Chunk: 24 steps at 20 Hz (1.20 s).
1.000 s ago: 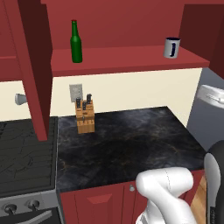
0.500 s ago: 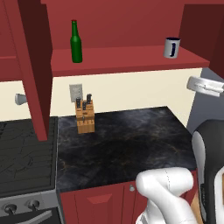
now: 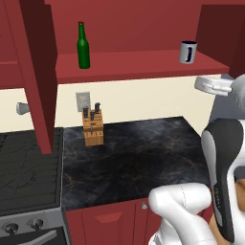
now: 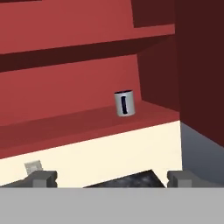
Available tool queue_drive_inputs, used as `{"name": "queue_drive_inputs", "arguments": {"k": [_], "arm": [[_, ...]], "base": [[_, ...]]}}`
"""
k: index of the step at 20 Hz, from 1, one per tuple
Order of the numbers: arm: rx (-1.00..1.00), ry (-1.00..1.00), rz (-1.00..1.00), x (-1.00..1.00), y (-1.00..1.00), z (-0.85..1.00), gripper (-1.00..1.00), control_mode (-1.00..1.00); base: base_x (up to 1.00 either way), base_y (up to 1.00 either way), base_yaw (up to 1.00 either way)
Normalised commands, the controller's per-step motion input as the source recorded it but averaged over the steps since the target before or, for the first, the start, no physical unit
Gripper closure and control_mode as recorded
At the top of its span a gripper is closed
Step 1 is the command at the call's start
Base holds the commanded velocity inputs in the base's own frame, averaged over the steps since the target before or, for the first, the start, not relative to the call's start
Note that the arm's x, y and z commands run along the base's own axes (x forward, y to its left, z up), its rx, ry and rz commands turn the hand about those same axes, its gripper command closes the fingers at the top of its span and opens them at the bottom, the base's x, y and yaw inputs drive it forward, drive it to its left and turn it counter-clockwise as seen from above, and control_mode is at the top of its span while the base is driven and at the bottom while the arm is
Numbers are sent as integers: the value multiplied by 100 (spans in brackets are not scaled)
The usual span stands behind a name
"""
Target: Open the cabinet directly in front. Then move the beer and the mug to the dining counter with the jar on it.
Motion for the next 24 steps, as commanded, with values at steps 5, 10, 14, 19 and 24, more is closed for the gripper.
{"name": "queue_drive_inputs", "arguments": {"k": [5, 10, 14, 19, 24], "arm": [[-9, -26, 5, 0, 0, 0, -100, -100], [-4, -16, 1, 0, 0, 0, -100, -100], [0, 0, 0, 0, 0, 0, -100, -100], [0, -1, -2, 0, -10, 2, -100, -100], [0, -2, -5, 16, -34, 3, -100, -100]], "base": [[0, 0, 0], [0, 0, 0], [0, 0, 0], [0, 0, 0], [0, 0, 0]]}}
